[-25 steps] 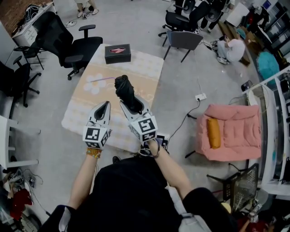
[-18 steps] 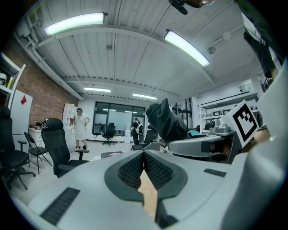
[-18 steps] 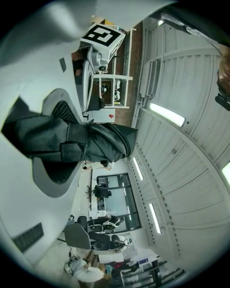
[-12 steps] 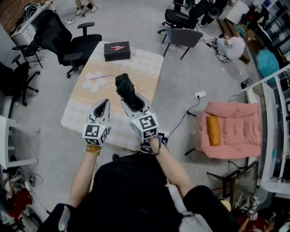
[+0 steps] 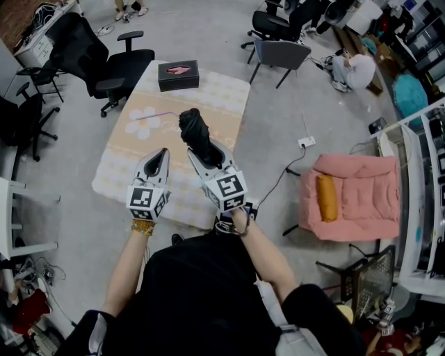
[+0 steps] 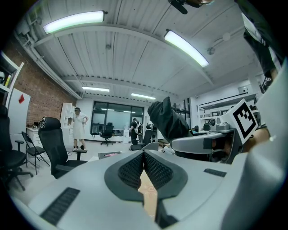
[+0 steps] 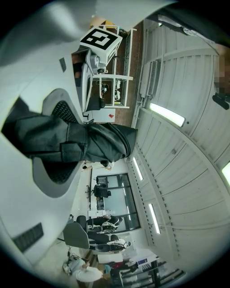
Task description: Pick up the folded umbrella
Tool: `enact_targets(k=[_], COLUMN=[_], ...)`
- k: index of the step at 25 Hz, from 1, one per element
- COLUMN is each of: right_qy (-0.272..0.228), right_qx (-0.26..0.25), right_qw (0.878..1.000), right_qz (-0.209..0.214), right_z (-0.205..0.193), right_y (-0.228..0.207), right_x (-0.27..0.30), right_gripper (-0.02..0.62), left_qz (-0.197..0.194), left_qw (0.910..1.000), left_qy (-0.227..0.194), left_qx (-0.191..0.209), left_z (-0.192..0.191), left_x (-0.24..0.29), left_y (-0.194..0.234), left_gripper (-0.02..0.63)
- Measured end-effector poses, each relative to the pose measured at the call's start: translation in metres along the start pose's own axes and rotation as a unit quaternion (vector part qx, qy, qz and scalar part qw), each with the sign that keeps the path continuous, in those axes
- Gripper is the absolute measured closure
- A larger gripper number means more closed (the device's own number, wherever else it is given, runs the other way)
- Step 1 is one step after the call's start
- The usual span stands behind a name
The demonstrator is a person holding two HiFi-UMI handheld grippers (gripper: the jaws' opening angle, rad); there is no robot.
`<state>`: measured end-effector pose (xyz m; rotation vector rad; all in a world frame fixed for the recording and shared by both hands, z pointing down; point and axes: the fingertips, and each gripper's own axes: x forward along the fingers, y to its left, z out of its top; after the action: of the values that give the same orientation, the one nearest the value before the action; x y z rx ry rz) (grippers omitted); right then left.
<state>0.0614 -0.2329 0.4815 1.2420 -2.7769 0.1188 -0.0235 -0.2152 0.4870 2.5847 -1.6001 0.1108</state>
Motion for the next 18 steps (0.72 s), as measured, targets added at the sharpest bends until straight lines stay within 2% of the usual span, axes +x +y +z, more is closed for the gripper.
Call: enact_targets(k=[18], right_qy=[-0.018], right_qx=[0.001], right_qw=[1.000], right_qz=[-0.014], right_z=[0.015], right_y=[-0.014], right_x=[-0.011], right_gripper=[0.383], left_qz=[-0.011], left_qw=[0.9999], left_qy=[0.002], left_qx=[0.006], left_z=[0.002], left_x=[0.006], left_y=[-0.013], left_gripper=[0.592])
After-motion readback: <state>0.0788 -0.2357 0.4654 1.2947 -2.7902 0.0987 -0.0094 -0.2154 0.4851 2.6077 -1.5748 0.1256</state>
